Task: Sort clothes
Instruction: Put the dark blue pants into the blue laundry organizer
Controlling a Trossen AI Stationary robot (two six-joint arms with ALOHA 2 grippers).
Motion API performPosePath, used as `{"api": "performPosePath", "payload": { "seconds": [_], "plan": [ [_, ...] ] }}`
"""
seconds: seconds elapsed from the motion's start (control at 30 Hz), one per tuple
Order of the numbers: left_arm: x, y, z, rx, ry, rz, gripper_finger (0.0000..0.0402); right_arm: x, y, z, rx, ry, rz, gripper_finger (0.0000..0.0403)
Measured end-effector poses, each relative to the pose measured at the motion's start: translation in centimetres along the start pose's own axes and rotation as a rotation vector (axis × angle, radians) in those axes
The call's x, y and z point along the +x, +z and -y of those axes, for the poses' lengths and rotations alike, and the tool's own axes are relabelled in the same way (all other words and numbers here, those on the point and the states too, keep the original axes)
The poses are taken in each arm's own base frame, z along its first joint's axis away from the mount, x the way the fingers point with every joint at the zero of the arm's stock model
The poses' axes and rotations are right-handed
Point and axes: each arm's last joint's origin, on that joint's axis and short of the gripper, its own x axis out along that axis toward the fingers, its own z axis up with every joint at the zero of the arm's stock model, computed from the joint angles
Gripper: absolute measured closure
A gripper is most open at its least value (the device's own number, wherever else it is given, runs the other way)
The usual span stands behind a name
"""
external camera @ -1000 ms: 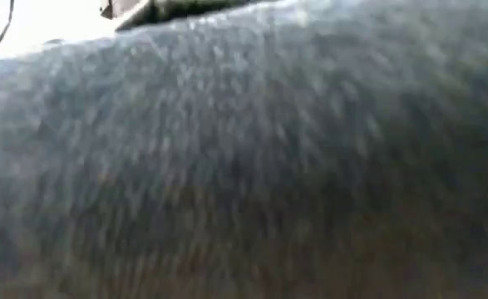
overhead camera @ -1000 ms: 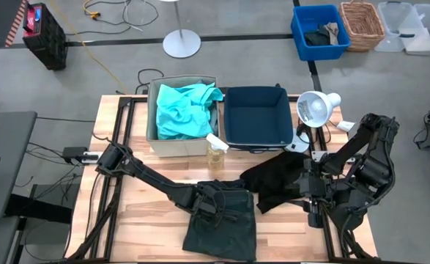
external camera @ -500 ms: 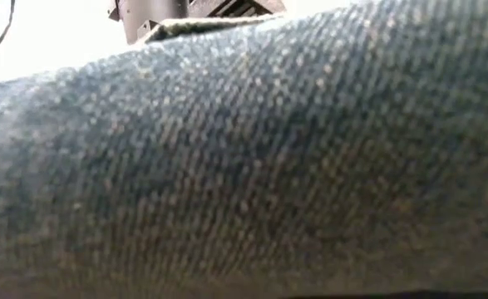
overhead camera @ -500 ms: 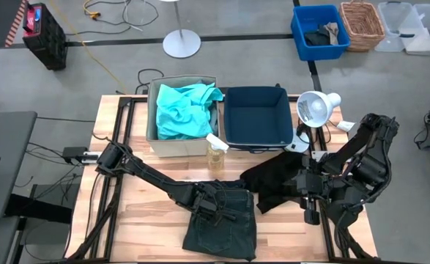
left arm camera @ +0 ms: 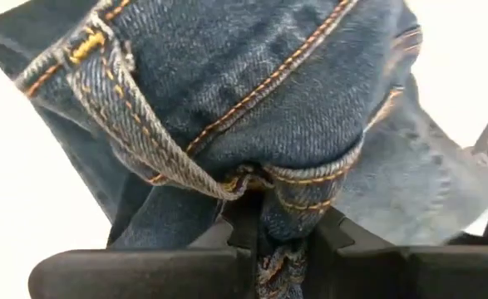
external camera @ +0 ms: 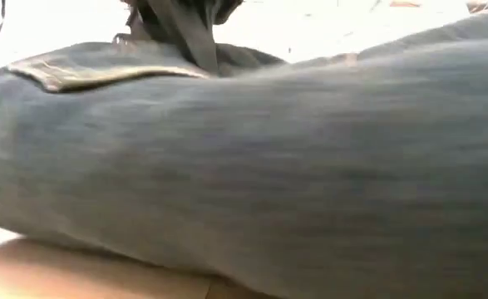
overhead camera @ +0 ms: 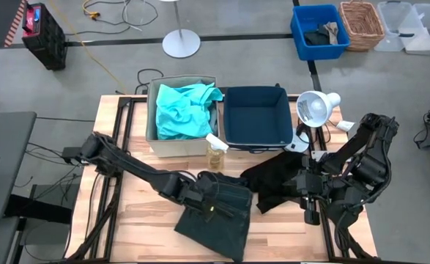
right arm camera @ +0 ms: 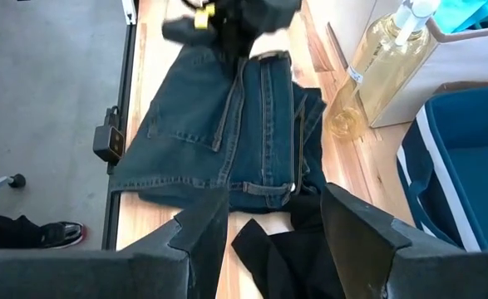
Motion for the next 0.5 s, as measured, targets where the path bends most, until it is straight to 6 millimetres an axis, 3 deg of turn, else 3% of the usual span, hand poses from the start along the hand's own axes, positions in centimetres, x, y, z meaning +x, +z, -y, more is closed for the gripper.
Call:
{"api": "performPosePath", "payload": {
  "seconds": [0.2, 0.5],
  "plan": [
    [-3.5, 0.8, 0.0, 0.018, -0.072, 0.056, 0.0366, 0.0, 0.0, 0.0, 0.000, 0.000, 0.000, 0.0196],
    [-6.2, 2.0, 0.0, 0.024, -0.141, 0.165, 0.0366, 0.1, 0.1, 0.1, -0.016, -0.004, 0.001, 0.0196]
  ]
}}
